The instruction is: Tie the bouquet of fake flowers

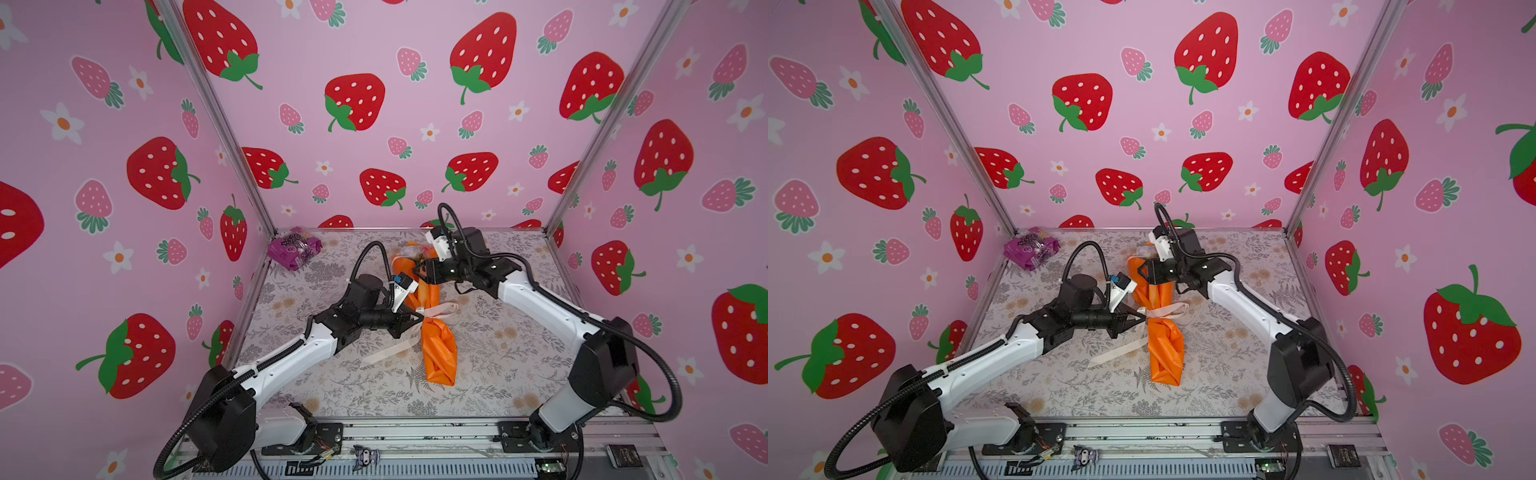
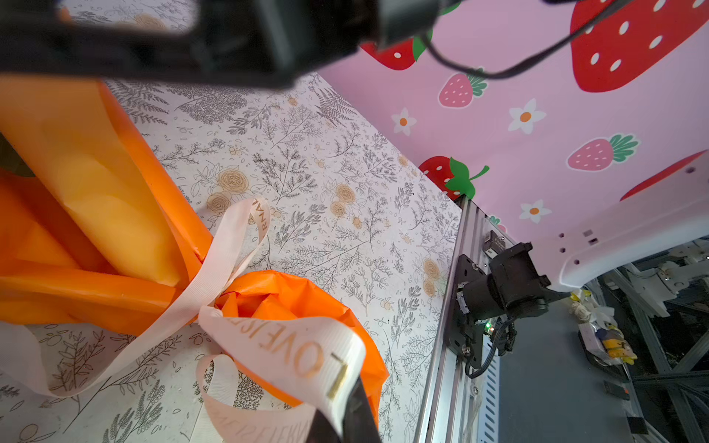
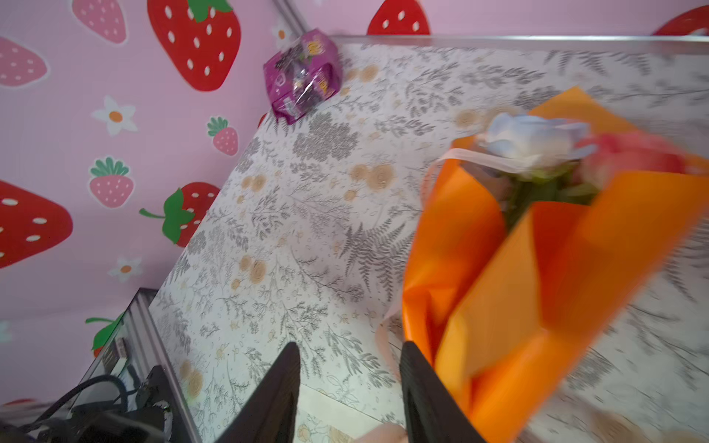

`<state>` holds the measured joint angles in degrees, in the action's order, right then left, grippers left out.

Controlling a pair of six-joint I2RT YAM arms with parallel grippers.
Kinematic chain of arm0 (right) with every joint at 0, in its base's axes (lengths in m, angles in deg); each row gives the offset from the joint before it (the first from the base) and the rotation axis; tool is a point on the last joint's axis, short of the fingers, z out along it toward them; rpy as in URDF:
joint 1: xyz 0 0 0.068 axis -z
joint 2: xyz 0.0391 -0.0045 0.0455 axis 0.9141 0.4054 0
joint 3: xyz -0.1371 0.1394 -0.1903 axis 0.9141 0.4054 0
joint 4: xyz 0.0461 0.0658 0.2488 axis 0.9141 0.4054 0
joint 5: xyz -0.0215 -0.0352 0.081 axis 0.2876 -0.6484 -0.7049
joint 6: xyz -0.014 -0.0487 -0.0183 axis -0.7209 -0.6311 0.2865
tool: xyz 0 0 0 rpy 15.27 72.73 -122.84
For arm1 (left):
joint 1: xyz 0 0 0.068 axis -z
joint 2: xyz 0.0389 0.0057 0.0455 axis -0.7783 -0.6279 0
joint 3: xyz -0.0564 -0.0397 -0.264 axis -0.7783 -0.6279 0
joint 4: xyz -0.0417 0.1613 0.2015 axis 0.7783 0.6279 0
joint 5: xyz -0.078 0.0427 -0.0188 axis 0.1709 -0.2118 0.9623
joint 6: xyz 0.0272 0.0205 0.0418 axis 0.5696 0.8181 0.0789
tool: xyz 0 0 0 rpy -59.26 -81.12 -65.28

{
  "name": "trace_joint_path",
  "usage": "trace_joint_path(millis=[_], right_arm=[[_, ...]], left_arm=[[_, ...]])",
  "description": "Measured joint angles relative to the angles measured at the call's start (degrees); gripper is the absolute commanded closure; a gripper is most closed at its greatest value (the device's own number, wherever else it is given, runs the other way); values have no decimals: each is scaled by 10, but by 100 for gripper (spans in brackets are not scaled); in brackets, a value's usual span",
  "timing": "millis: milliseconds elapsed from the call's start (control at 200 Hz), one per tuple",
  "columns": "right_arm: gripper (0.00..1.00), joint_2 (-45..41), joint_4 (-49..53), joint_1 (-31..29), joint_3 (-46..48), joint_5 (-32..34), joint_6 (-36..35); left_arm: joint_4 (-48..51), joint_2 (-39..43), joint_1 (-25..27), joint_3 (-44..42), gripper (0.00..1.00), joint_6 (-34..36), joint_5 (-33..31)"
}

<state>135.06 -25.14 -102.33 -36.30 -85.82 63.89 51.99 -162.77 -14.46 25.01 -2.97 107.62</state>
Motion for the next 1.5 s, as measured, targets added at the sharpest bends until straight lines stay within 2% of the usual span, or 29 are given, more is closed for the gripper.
trace_joint_path(millis=[85, 225, 315, 435, 615, 966, 1021, 1041, 1136, 1236, 1321, 1401, 1496], right_arm=[[56, -79, -31, 24, 78, 18, 20], [58, -194, -71, 20, 209, 12, 69], [57, -228, -108, 17, 275, -20, 119], [54, -230, -166, 13, 339, -75, 223], [51, -208, -213, -6, 352, -123, 302], [49, -197, -250, -15, 349, -144, 346], [54, -187, -253, -15, 346, -145, 347], [57, -182, -252, -15, 344, -145, 348], [64, -156, -251, -17, 330, -145, 349], [84, -143, -250, -18, 325, -144, 341], [96, -142, -239, -18, 322, -136, 338], [98, -142, -225, -18, 319, -120, 324], [99, -142, -210, -16, 319, -102, 315]], left_arm=[[0, 0, 0, 0, 95, -3, 0], [-8, -13, 0, 0, 95, -14, 3], [-9, -25, 1, 0, 95, -14, 7], [-10, -40, 4, 2, 96, -13, 15], [-9, -59, 8, 10, 96, -12, 22], [-10, -81, 13, 24, 95, -11, 24], [-10, -86, 14, 25, 95, -9, 27], [-10, -88, 14, 25, 91, -8, 27], [-9, -95, 16, 28, 89, -2, 28], [-8, -95, 17, 29, 86, 0, 28], [-1, -95, 17, 33, 75, 3, 27], [9, -94, 17, 38, 63, 14, 20], [28, -85, 16, 39, 56, 17, 11]])
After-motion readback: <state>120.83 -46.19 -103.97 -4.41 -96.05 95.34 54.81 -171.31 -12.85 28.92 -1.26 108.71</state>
